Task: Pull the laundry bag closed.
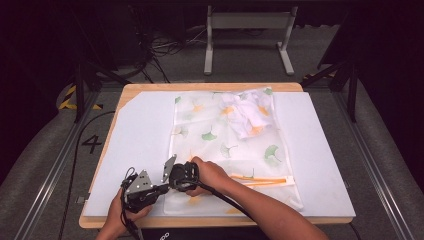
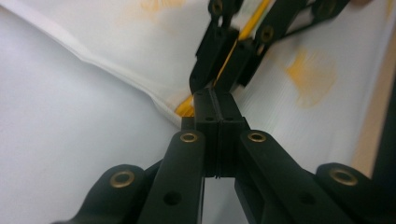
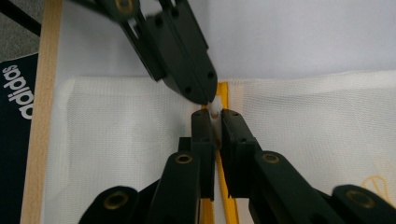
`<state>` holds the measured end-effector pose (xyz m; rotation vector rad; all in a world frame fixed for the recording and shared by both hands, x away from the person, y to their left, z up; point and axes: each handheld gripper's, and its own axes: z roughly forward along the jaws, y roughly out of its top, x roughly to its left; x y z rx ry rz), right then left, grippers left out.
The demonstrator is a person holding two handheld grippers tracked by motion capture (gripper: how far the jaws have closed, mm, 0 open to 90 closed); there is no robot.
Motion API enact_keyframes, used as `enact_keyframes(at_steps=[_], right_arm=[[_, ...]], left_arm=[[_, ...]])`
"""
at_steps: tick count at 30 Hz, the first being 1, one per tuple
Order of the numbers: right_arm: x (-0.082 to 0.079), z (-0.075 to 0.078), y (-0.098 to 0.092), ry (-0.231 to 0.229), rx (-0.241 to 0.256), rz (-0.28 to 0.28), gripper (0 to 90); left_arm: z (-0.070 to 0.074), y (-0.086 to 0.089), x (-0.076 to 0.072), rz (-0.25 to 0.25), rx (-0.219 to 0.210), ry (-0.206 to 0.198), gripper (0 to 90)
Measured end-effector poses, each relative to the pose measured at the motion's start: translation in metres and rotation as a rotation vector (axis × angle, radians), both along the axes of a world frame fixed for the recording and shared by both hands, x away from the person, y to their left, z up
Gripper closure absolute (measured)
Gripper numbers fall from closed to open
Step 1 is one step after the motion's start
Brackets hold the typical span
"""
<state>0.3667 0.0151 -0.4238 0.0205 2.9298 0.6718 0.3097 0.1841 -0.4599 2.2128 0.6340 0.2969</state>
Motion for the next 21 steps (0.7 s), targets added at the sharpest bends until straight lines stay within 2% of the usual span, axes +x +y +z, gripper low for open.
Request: enact_keyframes(at_steps=[1,3,7,10,13,21], right_arm=[[-0.0003,-0.0004,0.0,-0.003,0.003,-0.002,84.1],[-0.0007,-0.0004,-0.0006,-0.002,0.003,-0.004,84.2],[-0.0009,-0.0016,-0.0009,0.001,0.016,-0.006,84.2],[-0.0019,-0.0014,-0.0018,-0.005,0.011,-0.001,84.3],[-0.0026,-0.001,-0.0031,-0.005,0.005,-0.006,84.3],[-0.0025,0.0004,-0.008,-0.003,-0.015,0.002,84.4]], left_arm=[[-0.0004,-0.0005,-0.0011,0.003,0.001,-0.005,90.0],[-0.0012,0.0017,0.0,0.011,-0.017,0.021,90.0],[-0.0005,0.0013,0.0001,0.019,-0.007,0.028,90.0],[-0.0008,0.0029,0.0008,0.031,-0.017,0.046,90.0],[-0.0016,0.0037,0.0013,0.033,-0.031,0.053,90.0],[-0.0021,0.0044,0.0015,0.029,-0.035,0.052,90.0]])
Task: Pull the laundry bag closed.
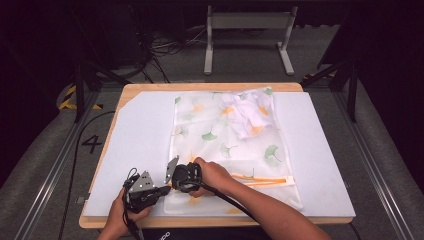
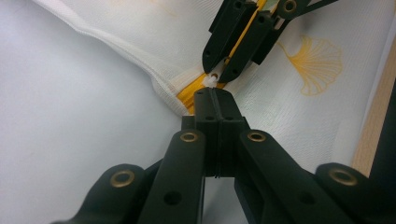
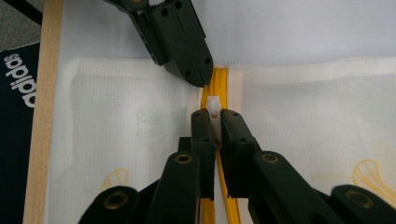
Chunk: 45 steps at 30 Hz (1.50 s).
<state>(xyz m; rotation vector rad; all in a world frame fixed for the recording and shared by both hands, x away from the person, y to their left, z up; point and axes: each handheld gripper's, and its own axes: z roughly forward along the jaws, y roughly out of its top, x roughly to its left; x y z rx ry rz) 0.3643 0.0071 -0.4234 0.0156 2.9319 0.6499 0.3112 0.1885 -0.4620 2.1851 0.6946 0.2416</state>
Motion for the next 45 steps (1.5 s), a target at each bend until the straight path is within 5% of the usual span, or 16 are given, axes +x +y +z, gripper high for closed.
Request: enact_keyframes(at_steps=[45], right_arm=[[-0.004,0.001,-0.073,0.023,0.022,-0.078,84.3]], left_arm=[[0.0,0.0,0.001,-0.005,0.003,-0.003,90.0]])
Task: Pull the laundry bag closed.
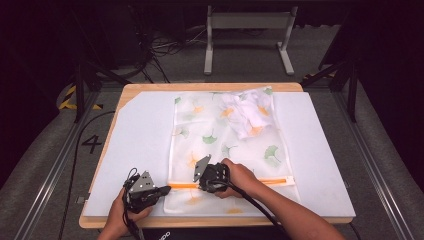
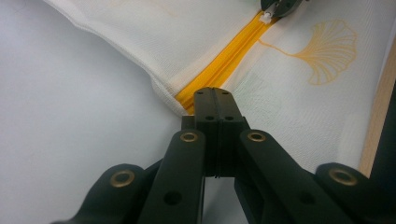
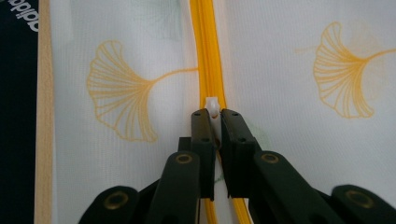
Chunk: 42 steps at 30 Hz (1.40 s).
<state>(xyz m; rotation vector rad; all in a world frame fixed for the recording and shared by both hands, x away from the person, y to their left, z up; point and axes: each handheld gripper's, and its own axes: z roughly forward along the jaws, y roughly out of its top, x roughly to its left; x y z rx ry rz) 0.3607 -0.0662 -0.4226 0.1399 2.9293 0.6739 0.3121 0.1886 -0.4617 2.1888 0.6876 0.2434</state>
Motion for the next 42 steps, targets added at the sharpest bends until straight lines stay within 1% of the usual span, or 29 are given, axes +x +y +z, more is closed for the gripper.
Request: enact_keyframes(at_steps=[6,11,19,21,22,23,24,26,28,29,31,35,39,42], right_arm=[[-0.001,0.0,-0.006,-0.001,0.005,-0.007,84.3],[-0.002,0.001,-0.012,-0.003,-0.001,-0.013,84.3],[-0.002,0.001,-0.025,-0.009,-0.003,-0.024,84.3],[-0.002,0.001,-0.029,-0.002,-0.004,-0.034,84.3],[-0.001,0.001,-0.03,-0.007,-0.002,-0.025,84.3],[-0.002,0.001,-0.032,-0.006,-0.001,-0.033,84.3],[-0.002,0.001,-0.034,-0.008,-0.003,-0.028,84.3],[-0.002,0.001,-0.038,0.0,-0.001,-0.037,84.3],[-0.002,0.002,-0.042,-0.003,-0.001,-0.041,84.3],[-0.002,0.002,-0.044,-0.003,0.003,-0.049,84.3],[-0.002,0.001,-0.048,0.001,0.01,-0.049,84.3],[-0.003,0.002,-0.056,-0.005,0.009,-0.055,84.3],[-0.003,0.002,-0.062,0.004,0.018,-0.065,84.3],[-0.004,0.002,-0.065,-0.001,0.016,-0.068,84.3]], left_arm=[[0.0,0.0,0.0,0.0,0.0,0.0,90.0],[0.0,0.0,0.0,0.0,0.0,0.001,90.0],[0.0,0.0,0.0,0.001,-0.004,0.003,90.0],[0.0,0.0,0.0,0.001,-0.004,0.003,90.0],[0.0,0.0,0.0,0.001,-0.004,0.003,90.0],[0.0,0.0,0.0,0.0,-0.004,0.002,90.0],[0.0,0.0,0.0,-0.001,-0.003,0.002,90.0],[0.0,0.0,0.001,-0.002,-0.004,0.004,90.0],[0.0,0.0,0.0,-0.001,-0.006,0.006,90.0],[0.0,0.0,0.001,-0.001,-0.006,0.007,90.0],[0.0,0.001,0.001,-0.002,-0.008,0.009,90.0],[0.0,0.001,0.001,-0.001,-0.008,0.008,90.0],[0.0,0.001,0.001,0.0,-0.01,0.01,90.0],[0.0,0.001,0.001,0.0,-0.01,0.01,90.0]])
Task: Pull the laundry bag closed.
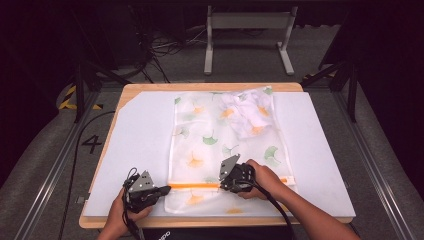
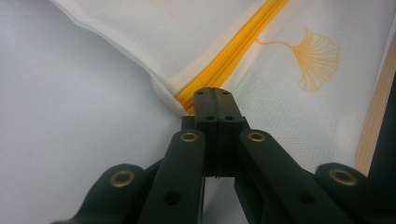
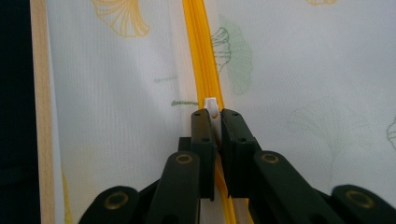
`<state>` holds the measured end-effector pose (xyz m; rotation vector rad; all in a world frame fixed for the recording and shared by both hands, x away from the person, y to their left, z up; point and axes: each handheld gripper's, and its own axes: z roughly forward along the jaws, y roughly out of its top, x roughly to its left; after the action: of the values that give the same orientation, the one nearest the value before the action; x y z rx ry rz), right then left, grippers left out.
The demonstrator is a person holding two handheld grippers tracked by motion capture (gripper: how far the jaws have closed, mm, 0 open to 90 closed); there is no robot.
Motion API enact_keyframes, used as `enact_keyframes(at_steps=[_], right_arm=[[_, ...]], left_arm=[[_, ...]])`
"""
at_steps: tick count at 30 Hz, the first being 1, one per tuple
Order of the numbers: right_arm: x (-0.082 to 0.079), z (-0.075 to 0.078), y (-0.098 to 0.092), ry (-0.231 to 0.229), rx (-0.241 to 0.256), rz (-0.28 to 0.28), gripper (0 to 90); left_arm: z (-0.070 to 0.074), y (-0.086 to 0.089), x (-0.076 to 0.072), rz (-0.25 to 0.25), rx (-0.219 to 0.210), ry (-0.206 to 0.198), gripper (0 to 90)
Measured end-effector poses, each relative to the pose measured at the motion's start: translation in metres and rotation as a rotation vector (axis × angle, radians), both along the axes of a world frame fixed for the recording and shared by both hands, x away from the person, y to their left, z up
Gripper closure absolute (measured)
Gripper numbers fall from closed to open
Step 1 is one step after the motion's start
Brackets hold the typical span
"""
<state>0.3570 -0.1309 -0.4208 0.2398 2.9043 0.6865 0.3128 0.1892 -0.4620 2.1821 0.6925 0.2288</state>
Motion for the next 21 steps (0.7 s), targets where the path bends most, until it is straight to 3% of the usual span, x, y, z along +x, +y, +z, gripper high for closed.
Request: enact_keyframes(at_steps=[21], right_arm=[[0.0,0.004,-0.021,0.001,-0.041,-0.018,84.3]], left_arm=[[0.0,0.001,0.001,-0.001,-0.009,0.005,90.0]])
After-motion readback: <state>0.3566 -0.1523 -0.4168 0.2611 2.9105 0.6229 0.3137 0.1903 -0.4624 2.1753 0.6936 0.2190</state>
